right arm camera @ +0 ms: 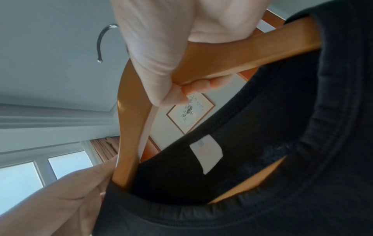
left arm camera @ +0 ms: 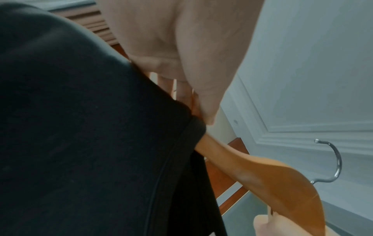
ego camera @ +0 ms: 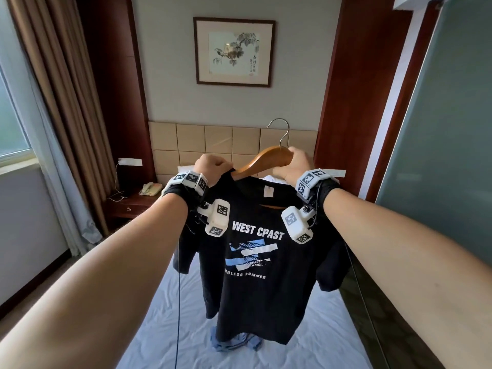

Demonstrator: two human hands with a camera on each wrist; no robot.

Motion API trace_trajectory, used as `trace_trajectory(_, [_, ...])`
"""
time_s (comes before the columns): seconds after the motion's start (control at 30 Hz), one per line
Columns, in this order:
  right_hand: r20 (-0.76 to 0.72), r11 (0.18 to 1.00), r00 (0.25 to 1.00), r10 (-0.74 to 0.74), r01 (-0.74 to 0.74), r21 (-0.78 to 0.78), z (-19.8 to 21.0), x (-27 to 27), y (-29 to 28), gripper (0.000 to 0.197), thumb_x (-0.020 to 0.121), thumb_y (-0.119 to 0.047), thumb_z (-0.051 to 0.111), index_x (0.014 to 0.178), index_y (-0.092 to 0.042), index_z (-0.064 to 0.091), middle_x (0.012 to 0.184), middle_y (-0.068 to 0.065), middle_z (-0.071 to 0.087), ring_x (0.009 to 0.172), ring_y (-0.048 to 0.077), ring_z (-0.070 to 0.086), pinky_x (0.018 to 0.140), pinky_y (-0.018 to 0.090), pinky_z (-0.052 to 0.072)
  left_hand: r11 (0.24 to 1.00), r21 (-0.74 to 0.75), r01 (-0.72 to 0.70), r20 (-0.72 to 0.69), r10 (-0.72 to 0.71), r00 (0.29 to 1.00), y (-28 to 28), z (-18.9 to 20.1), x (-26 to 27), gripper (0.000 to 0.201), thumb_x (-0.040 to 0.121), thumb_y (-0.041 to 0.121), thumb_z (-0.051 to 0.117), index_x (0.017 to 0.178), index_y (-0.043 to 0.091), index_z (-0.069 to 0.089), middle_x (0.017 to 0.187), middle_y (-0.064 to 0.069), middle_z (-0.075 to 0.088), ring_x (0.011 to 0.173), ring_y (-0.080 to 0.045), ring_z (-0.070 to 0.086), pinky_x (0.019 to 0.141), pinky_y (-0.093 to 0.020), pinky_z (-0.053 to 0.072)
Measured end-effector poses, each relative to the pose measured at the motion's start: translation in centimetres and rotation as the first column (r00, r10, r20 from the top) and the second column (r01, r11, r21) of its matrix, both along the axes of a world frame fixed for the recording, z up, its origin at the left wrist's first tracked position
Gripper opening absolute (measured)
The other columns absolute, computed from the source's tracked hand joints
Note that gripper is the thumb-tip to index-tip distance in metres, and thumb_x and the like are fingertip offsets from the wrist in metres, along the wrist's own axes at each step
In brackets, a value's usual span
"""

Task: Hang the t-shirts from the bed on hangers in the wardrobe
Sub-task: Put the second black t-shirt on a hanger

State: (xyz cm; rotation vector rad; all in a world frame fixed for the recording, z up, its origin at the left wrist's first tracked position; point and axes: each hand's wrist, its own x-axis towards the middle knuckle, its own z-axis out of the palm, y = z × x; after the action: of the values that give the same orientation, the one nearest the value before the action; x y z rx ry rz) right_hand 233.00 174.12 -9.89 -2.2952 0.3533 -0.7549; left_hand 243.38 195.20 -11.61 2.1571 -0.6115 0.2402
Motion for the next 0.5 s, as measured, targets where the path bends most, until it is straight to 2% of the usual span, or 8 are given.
trace_trajectory(0.07, [-0.002, 1.0, 1.0, -0.009, 0.009, 0.015, -0.1, -0.4, -0.4, 0.029, 0.059, -0.019, 0.075, 0.082, -0.015, 0.057, 0.074, -0.001, 0.062, 0.074, 0.023, 0.063, 0.067, 0.032, 0.051, 1.0, -0.02, 0.007, -0.016, -0.007, 1.0, -0.4, 0.0, 0.0, 0.028, 0.094, 0.038, 0.06, 0.075, 0.02, 0.071, 0.063, 0.002, 0.059, 0.059, -0.013, 0.052, 0.054, -0.023, 0.039])
trace_trajectory(0.13, [0.008, 0.999, 1.0, -0.027, 0.027, 0.021, -0.1, -1.0, -0.8, 0.03, 0.06, -0.019, 0.075, 0.082, -0.015, 0.055, 0.075, -0.001, 0.06, 0.076, 0.025, 0.062, 0.071, 0.034, 0.051, 1.0, -0.005, 0.017, -0.051, -0.017, 0.999, -1.0, 0.0, 0.1, 0.036, 0.096, 0.042, 0.055, 0.082, 0.014, 0.074, 0.072, -0.003, 0.065, 0.066, -0.016, 0.056, 0.06, -0.025, 0.042])
trace_trajectory(0.2, [0.006, 0.999, 0.999, -0.051, 0.051, 0.015, -0.1, -1.8, -1.3, 0.032, 0.065, -0.016, 0.076, 0.09, -0.01, 0.058, 0.08, -0.001, 0.059, 0.081, 0.024, 0.06, 0.074, 0.033, 0.05, 0.999, 0.029, 0.03, -0.069, -0.028, 0.997, -1.6, 0.0, -0.4, 0.041, 0.097, 0.042, 0.054, 0.076, 0.012, 0.071, 0.068, -0.003, 0.061, 0.062, -0.016, 0.053, 0.057, -0.026, 0.039])
trace_trajectory(0.27, [0.007, 0.997, 0.997, -0.071, 0.071, 0.0, -0.1, -2.4, -1.9, 0.031, 0.065, -0.017, 0.076, 0.09, -0.008, 0.06, 0.079, 0.0, 0.061, 0.082, 0.025, 0.063, 0.068, 0.029, 0.048, 0.998, 0.055, 0.034, -0.071, -0.03, 0.997, -2.7, 0.1, -1.1, 0.043, 0.097, 0.04, 0.054, 0.063, 0.015, 0.063, 0.058, 0.001, 0.049, 0.055, -0.015, 0.045, 0.051, -0.025, 0.033])
trace_trajectory(0.33, [0.004, 0.996, 0.996, -0.084, 0.084, -0.015, -0.1, -3.1, -2.8, 0.027, 0.065, -0.017, 0.075, 0.085, -0.011, 0.058, 0.075, -0.002, 0.061, 0.075, 0.021, 0.061, 0.057, 0.025, 0.042, 0.996, 0.052, 0.07, -0.068, -0.067, 0.995, -3.9, 0.2, -1.6, 0.041, 0.096, 0.039, 0.055, 0.067, 0.012, 0.067, 0.06, -0.001, 0.052, 0.059, -0.019, 0.048, 0.054, -0.026, 0.035])
trace_trajectory(0.4, [-0.013, 0.995, 0.996, -0.09, 0.09, -0.036, 0.2, -4.0, -3.7, 0.027, 0.067, -0.017, 0.074, 0.085, -0.014, 0.055, 0.074, -0.004, 0.058, 0.069, 0.017, 0.056, 0.053, 0.024, 0.038, 0.99, 0.028, 0.138, -0.063, -0.136, 0.989, -5.4, 0.4, -2.1, 0.038, 0.094, 0.039, 0.054, 0.076, 0.013, 0.074, 0.071, -0.003, 0.066, 0.071, -0.023, 0.059, 0.068, -0.03, 0.045])
trace_trajectory(0.5, [-0.047, 0.989, 0.991, -0.124, 0.119, -0.087, 1.1, -6.0, -5.3, 0.03, 0.069, -0.02, 0.074, 0.091, -0.016, 0.054, 0.078, -0.003, 0.058, 0.069, 0.017, 0.056, 0.054, 0.025, 0.039, 0.967, -0.04, 0.251, -0.092, -0.253, 0.963, -8.4, 1.4, -3.7, 0.041, 0.096, 0.044, 0.05, 0.073, 0.02, 0.075, 0.085, -0.003, 0.074, 0.087, -0.022, 0.069, 0.092, -0.036, 0.052])
